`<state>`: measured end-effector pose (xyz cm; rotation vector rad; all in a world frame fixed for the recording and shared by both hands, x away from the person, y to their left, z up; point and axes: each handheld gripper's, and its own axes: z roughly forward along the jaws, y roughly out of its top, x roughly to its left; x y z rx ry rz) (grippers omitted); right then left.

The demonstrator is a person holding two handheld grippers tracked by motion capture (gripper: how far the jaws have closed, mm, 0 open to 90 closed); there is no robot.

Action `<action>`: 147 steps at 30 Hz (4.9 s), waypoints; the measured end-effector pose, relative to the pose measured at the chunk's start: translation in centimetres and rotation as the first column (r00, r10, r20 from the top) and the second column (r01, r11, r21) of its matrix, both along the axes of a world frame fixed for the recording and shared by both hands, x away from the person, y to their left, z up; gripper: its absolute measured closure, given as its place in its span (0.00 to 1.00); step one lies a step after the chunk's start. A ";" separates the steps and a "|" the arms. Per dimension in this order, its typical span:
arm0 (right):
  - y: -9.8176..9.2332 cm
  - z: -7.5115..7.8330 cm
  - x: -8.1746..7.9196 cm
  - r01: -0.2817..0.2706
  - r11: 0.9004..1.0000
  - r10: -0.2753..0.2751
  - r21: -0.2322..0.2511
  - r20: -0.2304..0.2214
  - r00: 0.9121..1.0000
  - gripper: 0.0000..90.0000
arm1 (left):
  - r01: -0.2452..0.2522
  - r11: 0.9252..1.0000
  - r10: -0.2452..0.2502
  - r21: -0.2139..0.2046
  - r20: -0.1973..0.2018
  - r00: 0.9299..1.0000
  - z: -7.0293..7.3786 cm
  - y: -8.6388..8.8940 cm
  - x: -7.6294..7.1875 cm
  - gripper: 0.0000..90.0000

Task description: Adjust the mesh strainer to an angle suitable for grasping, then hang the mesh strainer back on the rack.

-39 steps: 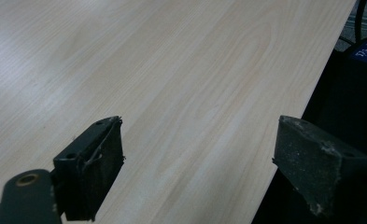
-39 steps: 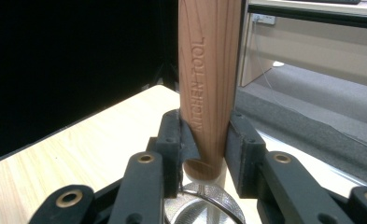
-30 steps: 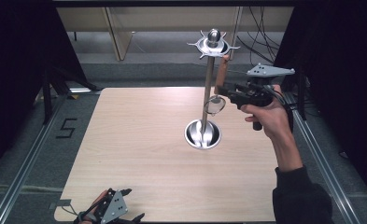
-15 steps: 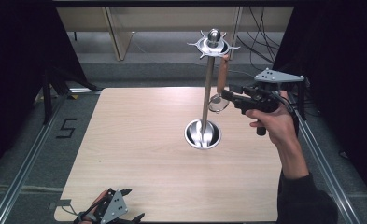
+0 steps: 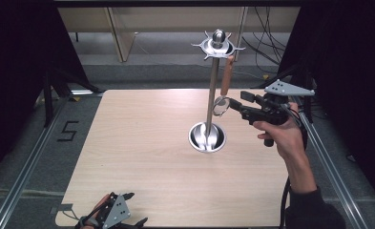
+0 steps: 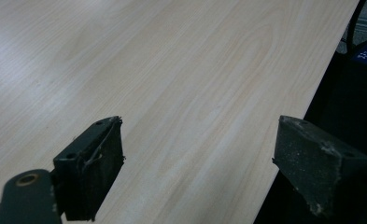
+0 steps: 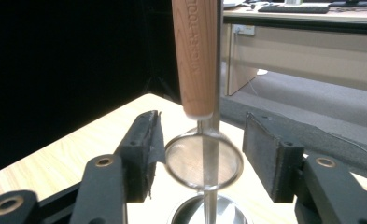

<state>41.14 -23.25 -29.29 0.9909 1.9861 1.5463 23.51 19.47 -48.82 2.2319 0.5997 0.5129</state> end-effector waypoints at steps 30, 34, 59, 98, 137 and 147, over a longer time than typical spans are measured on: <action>-0.5 -4.8 -1.3 0.000 0.998 -0.003 -0.056 -0.054 0.999 0.43 | -0.012 0.999 0.012 -0.038 0.009 1.000 -0.1 -0.2 0.0 0.17; -0.5 -5.6 -1.4 0.006 0.998 -0.011 -0.067 -0.082 0.997 0.42 | -0.003 1.000 0.003 -0.023 -0.004 1.000 0.1 -0.1 0.0 0.17; -0.5 -10.6 -1.5 -0.021 0.988 -0.012 -0.150 -0.215 0.976 0.40 | -0.015 0.999 0.016 -0.033 0.013 1.000 0.0 0.0 -0.2 0.17; -0.3 -13.8 -2.6 -0.069 0.983 0.025 -0.168 -0.252 0.967 0.36 | -0.014 1.000 0.015 -0.021 0.023 1.000 0.0 0.1 -0.4 0.17; 0.2 -16.7 -5.4 -0.110 0.980 0.062 -0.163 -0.274 0.960 0.30 | -0.017 1.000 0.018 -0.021 0.023 1.000 0.0 0.1 -0.4 0.17; 0.4 -17.5 -6.1 -0.111 0.980 0.057 -0.166 -0.301 0.952 0.25 | -0.016 1.000 0.016 -0.022 0.029 0.999 0.0 0.1 -0.5 0.17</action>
